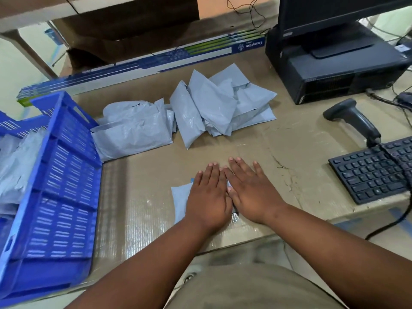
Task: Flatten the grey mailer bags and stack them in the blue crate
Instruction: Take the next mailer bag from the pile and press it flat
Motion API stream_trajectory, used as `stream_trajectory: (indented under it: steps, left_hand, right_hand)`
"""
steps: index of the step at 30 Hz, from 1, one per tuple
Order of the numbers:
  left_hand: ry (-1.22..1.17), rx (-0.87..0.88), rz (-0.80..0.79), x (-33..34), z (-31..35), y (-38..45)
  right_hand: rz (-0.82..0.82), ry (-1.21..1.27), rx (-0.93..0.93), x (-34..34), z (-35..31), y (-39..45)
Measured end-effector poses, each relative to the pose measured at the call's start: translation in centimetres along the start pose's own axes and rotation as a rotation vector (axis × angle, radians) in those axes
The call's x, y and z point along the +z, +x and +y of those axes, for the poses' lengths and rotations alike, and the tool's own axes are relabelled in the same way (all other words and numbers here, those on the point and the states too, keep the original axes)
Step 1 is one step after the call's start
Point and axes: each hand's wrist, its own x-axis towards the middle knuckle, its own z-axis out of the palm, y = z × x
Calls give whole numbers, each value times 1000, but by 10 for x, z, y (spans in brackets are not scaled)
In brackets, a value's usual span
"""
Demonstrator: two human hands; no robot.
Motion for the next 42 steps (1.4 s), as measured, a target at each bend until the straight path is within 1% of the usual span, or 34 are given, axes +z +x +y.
stream_trajectory:
  steps: [5,10,13,15,16,18,20,22,28,31,33,36,39,42]
  left_hand:
    - [2,5,-19,0,-1,2]
    - [7,19,-47,-6,-3,0]
    - [-5,-32,-35,-17,-11,-10]
    - [9,-73,-19,-25,-24,-26]
    - [27,-77,-23,-27,-33,-37]
    - [49,-51,-46,-26,-52,-59]
    - [58,-22,-67,-25,-71,-76]
    - [78,-21,-77,-23,-87,-79]
    - [75,-101,-62,-23,-101,-60]
    - [43,-129,-39,-15,-98,-72]
    - [17,-144,-31,-11,-95,-82]
    - [29,-136,-23,-8,-96,-88]
    - [13,-120,-30,-3,-101,-87]
    - [5,-115,-31,-1,-102,-84]
  right_hand:
    - [18,18,3,0,1,1]
    - [-14,16,7,-4,-1,-1]
    - [-52,-5,34,-10,-2,-2]
    - [-49,-10,44,-17,-8,-3]
    - [-34,-14,21,-19,-14,-4]
    - [-6,-8,-84,-21,-29,-9]
    - [-15,-5,-201,-14,-45,-8]
    - [-41,-36,-249,-6,-54,2]
    - [-33,-122,-266,-10,-67,45]
    - [-9,-98,-297,-5,-85,41]
    - [22,-85,-284,4,-94,31]
    - [16,-70,-235,12,-96,26]
    - [-25,-77,-231,14,-95,29]
    - [-31,-59,-229,17,-93,31]
